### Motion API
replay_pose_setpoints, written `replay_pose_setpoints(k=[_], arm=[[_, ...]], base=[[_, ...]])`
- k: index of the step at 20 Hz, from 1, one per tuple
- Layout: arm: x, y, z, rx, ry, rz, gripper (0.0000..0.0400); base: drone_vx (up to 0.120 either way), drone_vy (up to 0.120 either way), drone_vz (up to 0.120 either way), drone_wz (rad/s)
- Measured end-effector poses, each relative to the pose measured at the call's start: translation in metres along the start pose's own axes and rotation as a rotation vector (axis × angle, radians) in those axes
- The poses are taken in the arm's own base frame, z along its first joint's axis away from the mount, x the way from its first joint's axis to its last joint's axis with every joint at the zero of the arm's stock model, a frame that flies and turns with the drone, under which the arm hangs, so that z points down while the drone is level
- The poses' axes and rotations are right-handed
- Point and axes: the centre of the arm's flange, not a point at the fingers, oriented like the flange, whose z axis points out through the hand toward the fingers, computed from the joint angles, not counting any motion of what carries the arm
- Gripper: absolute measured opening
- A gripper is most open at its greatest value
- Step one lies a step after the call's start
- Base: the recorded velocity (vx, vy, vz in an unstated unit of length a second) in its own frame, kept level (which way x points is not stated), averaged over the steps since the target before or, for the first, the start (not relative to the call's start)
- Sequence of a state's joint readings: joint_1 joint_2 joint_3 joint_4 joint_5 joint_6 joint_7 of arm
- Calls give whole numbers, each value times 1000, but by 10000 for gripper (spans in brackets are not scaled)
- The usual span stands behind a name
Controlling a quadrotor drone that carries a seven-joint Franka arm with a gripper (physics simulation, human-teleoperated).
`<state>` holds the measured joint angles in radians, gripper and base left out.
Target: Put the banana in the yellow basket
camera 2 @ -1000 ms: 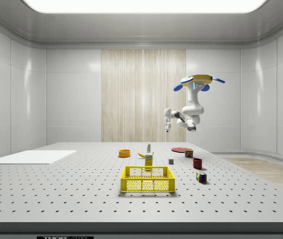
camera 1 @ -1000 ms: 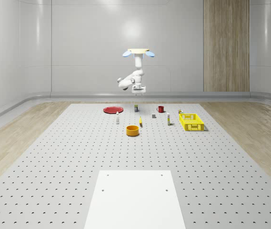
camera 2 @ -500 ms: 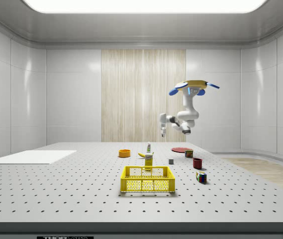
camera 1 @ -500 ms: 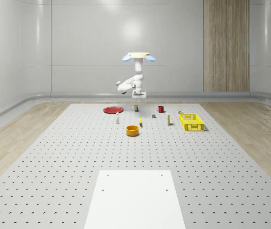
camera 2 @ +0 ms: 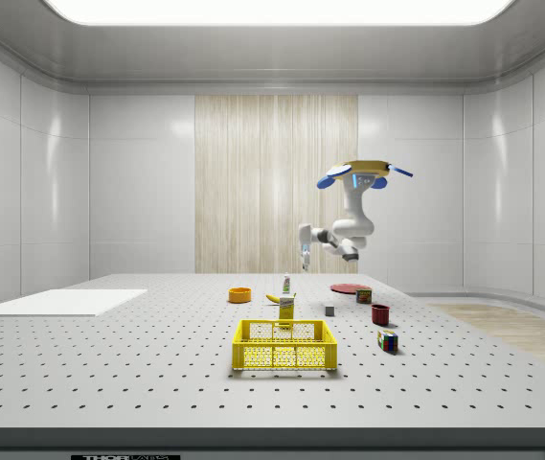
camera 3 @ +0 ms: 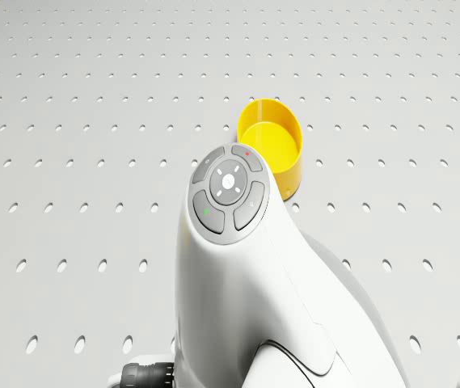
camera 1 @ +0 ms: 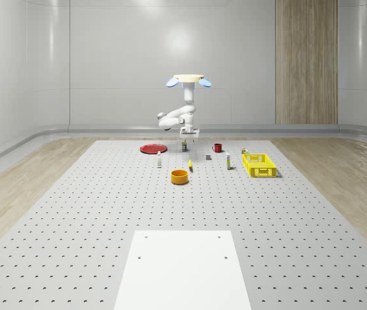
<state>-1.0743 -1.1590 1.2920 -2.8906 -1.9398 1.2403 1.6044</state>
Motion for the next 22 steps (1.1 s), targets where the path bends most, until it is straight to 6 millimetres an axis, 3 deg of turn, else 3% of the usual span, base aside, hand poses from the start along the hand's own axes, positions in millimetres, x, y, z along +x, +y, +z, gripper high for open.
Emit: replay_pose_setpoints(k=[8,12,22], arm=[[0,0,0,0,1,0,400],[0,0,0,-1,1,0,400],[0,0,0,-1,1,0,400]], base=[[120,0,-120,0],[120,50,-10,0],[120,0,-120,0]])
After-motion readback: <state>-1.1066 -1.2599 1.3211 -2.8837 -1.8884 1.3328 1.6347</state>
